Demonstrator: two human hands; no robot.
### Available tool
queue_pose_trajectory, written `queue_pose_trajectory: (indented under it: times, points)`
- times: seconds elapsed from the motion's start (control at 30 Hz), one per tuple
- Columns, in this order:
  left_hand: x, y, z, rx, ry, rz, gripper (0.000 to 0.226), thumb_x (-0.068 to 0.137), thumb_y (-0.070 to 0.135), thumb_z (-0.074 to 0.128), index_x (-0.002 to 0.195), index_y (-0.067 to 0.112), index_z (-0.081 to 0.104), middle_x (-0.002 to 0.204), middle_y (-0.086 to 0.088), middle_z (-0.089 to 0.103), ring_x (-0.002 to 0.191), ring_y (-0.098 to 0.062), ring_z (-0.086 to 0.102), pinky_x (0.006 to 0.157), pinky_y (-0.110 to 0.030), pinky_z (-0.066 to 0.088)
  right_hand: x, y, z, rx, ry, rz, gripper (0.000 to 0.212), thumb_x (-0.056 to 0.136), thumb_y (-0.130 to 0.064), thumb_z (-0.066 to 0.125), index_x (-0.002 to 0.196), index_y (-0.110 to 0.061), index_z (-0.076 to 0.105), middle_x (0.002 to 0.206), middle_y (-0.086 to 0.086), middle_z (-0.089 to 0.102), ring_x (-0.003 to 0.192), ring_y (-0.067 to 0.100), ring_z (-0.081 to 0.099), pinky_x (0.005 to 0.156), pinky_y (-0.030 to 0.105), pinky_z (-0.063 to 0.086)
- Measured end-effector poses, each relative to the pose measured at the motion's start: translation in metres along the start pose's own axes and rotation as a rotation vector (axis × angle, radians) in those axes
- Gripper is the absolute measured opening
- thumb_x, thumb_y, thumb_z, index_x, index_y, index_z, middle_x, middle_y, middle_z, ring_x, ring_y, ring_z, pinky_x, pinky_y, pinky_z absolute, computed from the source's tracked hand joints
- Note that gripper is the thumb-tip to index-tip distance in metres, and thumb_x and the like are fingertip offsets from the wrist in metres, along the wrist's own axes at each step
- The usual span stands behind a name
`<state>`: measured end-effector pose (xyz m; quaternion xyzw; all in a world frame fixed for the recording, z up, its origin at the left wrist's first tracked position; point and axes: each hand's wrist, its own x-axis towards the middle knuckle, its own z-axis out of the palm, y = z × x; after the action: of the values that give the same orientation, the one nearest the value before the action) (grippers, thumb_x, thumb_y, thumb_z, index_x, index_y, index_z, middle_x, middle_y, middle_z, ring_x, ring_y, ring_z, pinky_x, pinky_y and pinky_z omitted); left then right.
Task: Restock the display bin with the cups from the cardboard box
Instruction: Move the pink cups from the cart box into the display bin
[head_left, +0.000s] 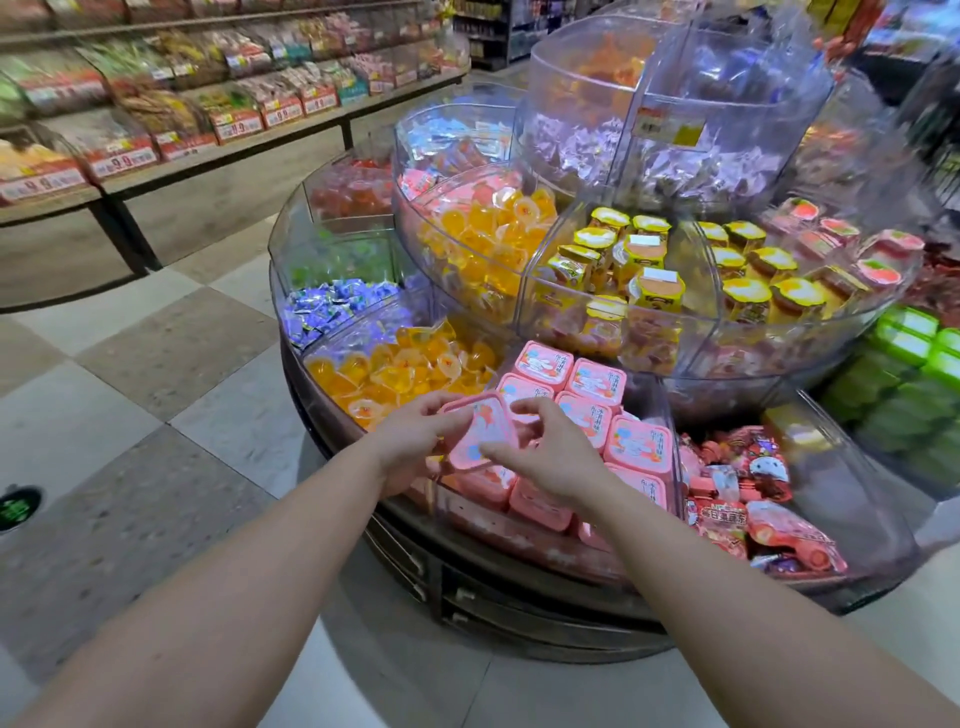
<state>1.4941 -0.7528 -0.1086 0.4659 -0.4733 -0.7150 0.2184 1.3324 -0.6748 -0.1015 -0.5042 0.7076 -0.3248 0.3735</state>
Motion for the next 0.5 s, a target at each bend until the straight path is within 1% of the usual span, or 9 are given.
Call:
queue_pose_trajectory:
  times: [0.07,0.13,0.2,0.23,0.3,0.37,0.4,0.47,0.5]
  points:
    - [-0.003,0.002,-0.008,0.118,-0.078,-0.023,0.013,0.091,0.019,0.063,0.102,0.025,0.066,0.086,0.003,0.067,0.073,-0.012,0.060,0.065,-0.028,0.047,0.004,-0.003,-0.005,0.114,-0.107,0.105,0.054,0.085,-0.045,0.068,0.131,-0.023,0.050,0.102,-0.004,0.060,0.074,0.012,0.063,0.061,0.023,0.049]
    - [-0.004,0.001,-0.010,0.213,-0.162,-0.027,0.017,0.088,0.022,0.067,0.104,0.025,0.069,0.092,0.001,0.068,0.080,-0.012,0.062,0.065,-0.028,0.048,0.006,-0.007,-0.011,0.125,-0.191,0.124,0.048,0.088,-0.041,0.065,0.132,-0.023,0.054,0.096,-0.003,0.061,0.068,0.013,0.058,0.058,0.025,0.046]
    - [-0.003,0.005,-0.006,0.178,-0.152,-0.013,0.029,0.084,0.020,0.071,0.112,0.019,0.066,0.099,-0.003,0.069,0.082,-0.012,0.066,0.063,-0.027,0.050,0.006,-0.010,-0.014,0.209,-0.278,0.117,0.033,0.090,-0.033,0.066,0.118,-0.016,0.066,0.077,0.000,0.058,0.063,0.014,0.052,0.055,0.025,0.044]
    - [-0.004,0.006,-0.005,0.095,-0.113,-0.021,0.036,0.083,0.018,0.072,0.117,0.015,0.061,0.099,-0.005,0.071,0.080,-0.012,0.068,0.060,-0.025,0.052,0.005,-0.011,-0.014,0.276,-0.283,0.136,0.026,0.091,-0.029,0.065,0.111,-0.013,0.069,0.072,0.001,0.058,0.061,0.013,0.052,0.053,0.023,0.045]
    - [-0.002,0.007,-0.006,-0.092,-0.070,-0.039,0.050,0.078,0.015,0.074,0.123,0.015,0.053,0.100,-0.007,0.071,0.080,-0.016,0.069,0.065,-0.029,0.055,0.006,-0.012,-0.013,0.397,-0.204,0.204,0.022,0.094,-0.020,0.061,0.111,-0.008,0.068,0.074,0.004,0.065,0.058,0.012,0.058,0.052,0.022,0.050]
    - [-0.003,0.004,-0.005,-0.156,-0.084,-0.047,0.060,0.072,0.012,0.076,0.124,0.022,0.049,0.103,-0.009,0.070,0.083,-0.023,0.068,0.081,-0.038,0.054,0.010,-0.011,-0.008,0.520,-0.067,0.284,0.026,0.096,-0.016,0.058,0.118,-0.003,0.061,0.085,0.010,0.069,0.062,0.015,0.064,0.054,0.024,0.055]
    - [-0.003,0.002,-0.002,-0.153,-0.086,-0.039,0.063,0.071,0.008,0.077,0.125,0.023,0.047,0.105,-0.012,0.069,0.083,-0.026,0.068,0.085,-0.041,0.053,0.012,-0.012,-0.005,0.573,-0.006,0.327,0.026,0.096,-0.014,0.057,0.119,-0.003,0.058,0.092,0.012,0.070,0.065,0.017,0.067,0.054,0.025,0.056]
    - [-0.003,-0.001,0.005,-0.148,-0.028,-0.006,0.065,0.076,0.000,0.074,0.130,0.021,0.042,0.110,-0.020,0.066,0.082,-0.029,0.067,0.079,-0.040,0.056,0.013,-0.015,-0.003,0.615,0.052,0.387,0.021,0.093,-0.009,0.058,0.114,-0.003,0.056,0.100,0.016,0.068,0.070,0.022,0.070,0.054,0.028,0.058]
    - [-0.002,-0.001,0.008,-0.144,0.020,0.012,0.065,0.080,-0.003,0.070,0.131,0.020,0.039,0.110,-0.023,0.065,0.080,-0.029,0.066,0.075,-0.038,0.057,0.013,-0.015,-0.004,0.570,0.055,0.386,0.018,0.090,-0.005,0.059,0.108,-0.003,0.057,0.101,0.018,0.067,0.069,0.025,0.069,0.056,0.030,0.059]
